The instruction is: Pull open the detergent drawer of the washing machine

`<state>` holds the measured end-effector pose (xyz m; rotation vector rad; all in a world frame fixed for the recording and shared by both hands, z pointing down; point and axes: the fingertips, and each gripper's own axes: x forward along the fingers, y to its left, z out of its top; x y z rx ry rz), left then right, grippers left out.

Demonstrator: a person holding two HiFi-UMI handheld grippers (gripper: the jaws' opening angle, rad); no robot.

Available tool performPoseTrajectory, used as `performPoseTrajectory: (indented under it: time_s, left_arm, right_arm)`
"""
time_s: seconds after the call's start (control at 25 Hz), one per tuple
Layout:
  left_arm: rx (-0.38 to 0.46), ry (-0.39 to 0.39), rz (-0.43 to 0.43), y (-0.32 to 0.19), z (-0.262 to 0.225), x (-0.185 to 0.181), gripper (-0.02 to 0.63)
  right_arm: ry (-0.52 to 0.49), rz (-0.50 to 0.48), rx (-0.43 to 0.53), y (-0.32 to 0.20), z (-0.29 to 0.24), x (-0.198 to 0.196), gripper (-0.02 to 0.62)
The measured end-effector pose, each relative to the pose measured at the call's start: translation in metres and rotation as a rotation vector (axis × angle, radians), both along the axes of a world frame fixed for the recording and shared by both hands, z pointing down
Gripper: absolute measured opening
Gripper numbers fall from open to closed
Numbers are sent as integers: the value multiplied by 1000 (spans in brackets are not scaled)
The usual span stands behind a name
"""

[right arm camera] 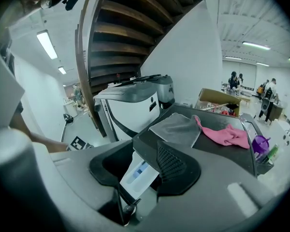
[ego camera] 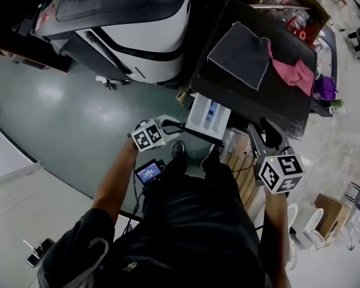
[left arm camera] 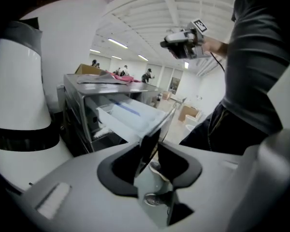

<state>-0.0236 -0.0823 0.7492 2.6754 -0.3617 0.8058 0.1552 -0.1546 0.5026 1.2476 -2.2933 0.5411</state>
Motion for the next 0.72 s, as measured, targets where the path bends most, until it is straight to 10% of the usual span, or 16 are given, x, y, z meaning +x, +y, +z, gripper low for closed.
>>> performPoseTrajectory:
  time_s: [0.72]
  left_arm:
    - [268, -50, -225, -30, -128, -55, 230]
  right_arm:
    - [-143, 25, 161, 14, -55, 7, 152]
